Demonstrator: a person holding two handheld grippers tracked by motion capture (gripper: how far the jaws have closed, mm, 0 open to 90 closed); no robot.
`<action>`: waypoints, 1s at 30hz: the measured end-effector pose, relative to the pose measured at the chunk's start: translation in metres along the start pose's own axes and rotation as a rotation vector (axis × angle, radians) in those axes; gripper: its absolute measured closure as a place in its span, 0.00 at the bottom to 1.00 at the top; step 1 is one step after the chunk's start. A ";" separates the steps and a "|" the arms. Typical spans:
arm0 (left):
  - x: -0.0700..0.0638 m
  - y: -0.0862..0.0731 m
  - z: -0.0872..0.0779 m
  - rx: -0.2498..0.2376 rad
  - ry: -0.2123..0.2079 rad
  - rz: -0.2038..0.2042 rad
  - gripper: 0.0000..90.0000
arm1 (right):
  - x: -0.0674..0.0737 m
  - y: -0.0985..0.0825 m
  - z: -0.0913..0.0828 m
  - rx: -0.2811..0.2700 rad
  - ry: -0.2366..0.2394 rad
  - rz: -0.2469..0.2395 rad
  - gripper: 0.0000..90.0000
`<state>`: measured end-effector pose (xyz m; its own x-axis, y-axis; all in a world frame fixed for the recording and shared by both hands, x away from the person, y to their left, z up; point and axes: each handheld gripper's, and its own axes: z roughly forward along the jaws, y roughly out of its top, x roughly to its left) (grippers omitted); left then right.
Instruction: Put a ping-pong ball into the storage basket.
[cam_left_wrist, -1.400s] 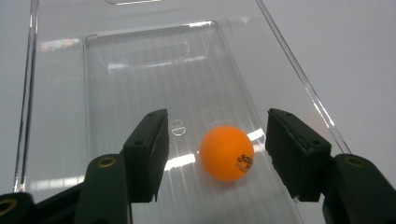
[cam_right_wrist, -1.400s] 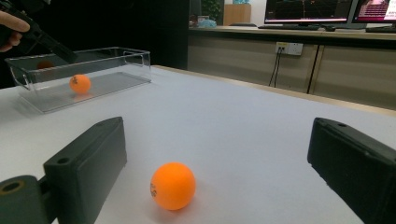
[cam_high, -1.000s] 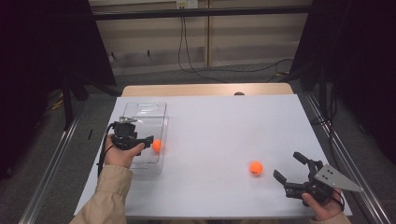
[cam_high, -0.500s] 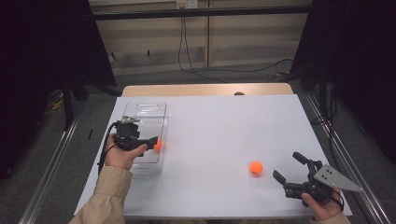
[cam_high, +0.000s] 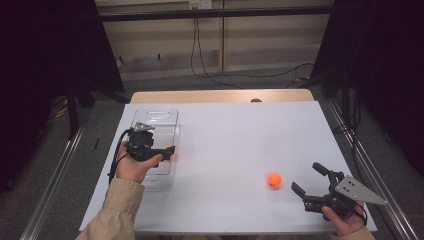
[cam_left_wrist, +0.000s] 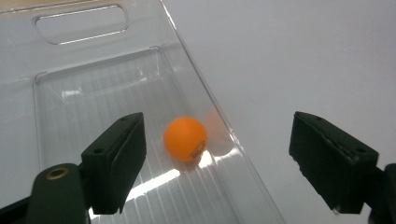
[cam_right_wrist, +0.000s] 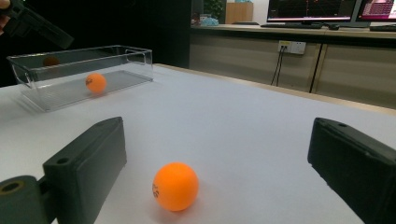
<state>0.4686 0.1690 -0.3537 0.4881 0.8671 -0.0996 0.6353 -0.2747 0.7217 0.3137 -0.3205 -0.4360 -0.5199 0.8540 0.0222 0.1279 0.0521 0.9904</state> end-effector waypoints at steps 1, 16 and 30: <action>-0.001 0.001 -0.001 0.010 -0.007 0.018 0.21 | 0.000 0.000 0.000 -0.002 -0.004 0.006 0.05; -0.018 0.008 -0.001 -0.014 -0.059 0.059 0.17 | -0.002 -0.001 0.000 0.001 -0.005 0.008 0.05; -0.035 0.016 0.002 -0.037 -0.098 0.102 0.14 | -0.004 -0.001 -0.004 0.003 -0.024 0.011 0.05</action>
<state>0.4631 0.1338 -0.3399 0.6064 0.7901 -0.0895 0.5578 -0.3424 0.7560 0.3122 -0.3264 -0.4368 -0.4979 0.8668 0.0294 0.1360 0.0445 0.9897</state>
